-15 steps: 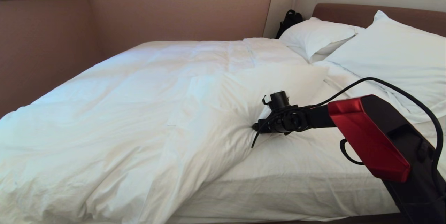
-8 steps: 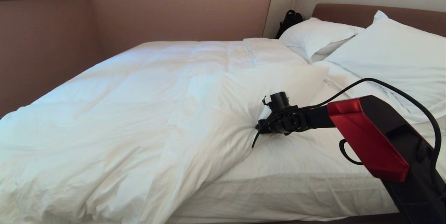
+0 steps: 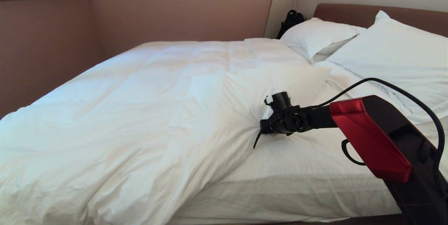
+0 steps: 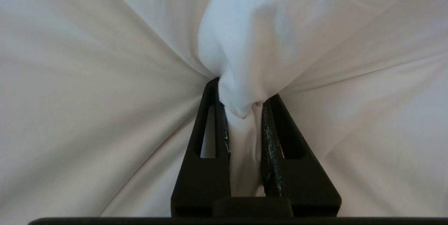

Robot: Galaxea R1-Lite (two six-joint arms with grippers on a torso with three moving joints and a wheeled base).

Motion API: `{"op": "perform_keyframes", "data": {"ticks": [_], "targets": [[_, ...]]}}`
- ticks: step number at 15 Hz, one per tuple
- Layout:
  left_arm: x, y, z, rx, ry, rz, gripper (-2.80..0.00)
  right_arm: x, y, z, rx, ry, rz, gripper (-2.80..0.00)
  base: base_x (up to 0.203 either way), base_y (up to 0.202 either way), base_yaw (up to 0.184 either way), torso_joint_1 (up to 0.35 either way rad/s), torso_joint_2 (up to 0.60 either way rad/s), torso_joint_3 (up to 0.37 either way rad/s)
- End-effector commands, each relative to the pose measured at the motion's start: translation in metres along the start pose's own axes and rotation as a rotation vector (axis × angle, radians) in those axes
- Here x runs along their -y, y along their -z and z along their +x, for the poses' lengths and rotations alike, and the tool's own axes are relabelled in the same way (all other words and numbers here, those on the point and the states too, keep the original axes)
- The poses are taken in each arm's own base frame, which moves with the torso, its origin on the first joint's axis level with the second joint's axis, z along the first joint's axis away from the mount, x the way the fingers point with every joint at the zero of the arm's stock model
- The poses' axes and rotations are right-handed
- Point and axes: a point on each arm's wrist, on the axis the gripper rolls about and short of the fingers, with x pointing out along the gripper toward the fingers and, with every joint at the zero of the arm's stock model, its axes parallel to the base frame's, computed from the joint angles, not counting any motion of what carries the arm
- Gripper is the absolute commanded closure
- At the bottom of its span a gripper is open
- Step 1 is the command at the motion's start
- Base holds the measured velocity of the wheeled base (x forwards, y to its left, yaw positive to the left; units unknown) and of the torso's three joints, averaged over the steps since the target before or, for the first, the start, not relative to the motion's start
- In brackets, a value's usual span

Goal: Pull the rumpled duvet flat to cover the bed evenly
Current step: Hold the folded corner of the quilt, then flatten the corners of the folded blanket

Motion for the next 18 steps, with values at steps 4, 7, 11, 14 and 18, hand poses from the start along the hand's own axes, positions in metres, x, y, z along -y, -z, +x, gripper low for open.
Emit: {"op": "perform_keyframes", "data": {"ticks": [4,7,11,14,18], "targets": [[0.0,0.0,0.0,0.0,0.0,0.0,0.0,0.001,-0.004,-0.009,-0.002,0.002,0.002,0.0,0.0,0.0,0.0,0.0,0.0,0.0],[0.0,0.0,0.0,0.0,0.0,0.0,0.0,0.007,-0.012,-0.032,-0.052,0.016,-0.009,0.0,0.0,0.0,0.0,0.0,0.0,0.0],[0.0,0.0,0.0,0.0,0.0,0.0,0.0,0.012,-0.016,-0.059,-0.149,0.04,-0.03,0.0,0.0,0.0,0.0,0.0,0.0,0.0],[0.0,0.0,0.0,0.0,0.0,0.0,0.0,0.015,-0.009,-0.065,-0.232,0.058,-0.049,0.0,0.0,0.0,0.0,0.0,0.0,0.0],[0.0,0.0,0.0,-0.001,0.0,0.0,0.0,0.03,-0.005,-0.07,-0.313,0.093,-0.042,0.0,0.0,0.0,0.0,0.0,0.0,0.0]]}}
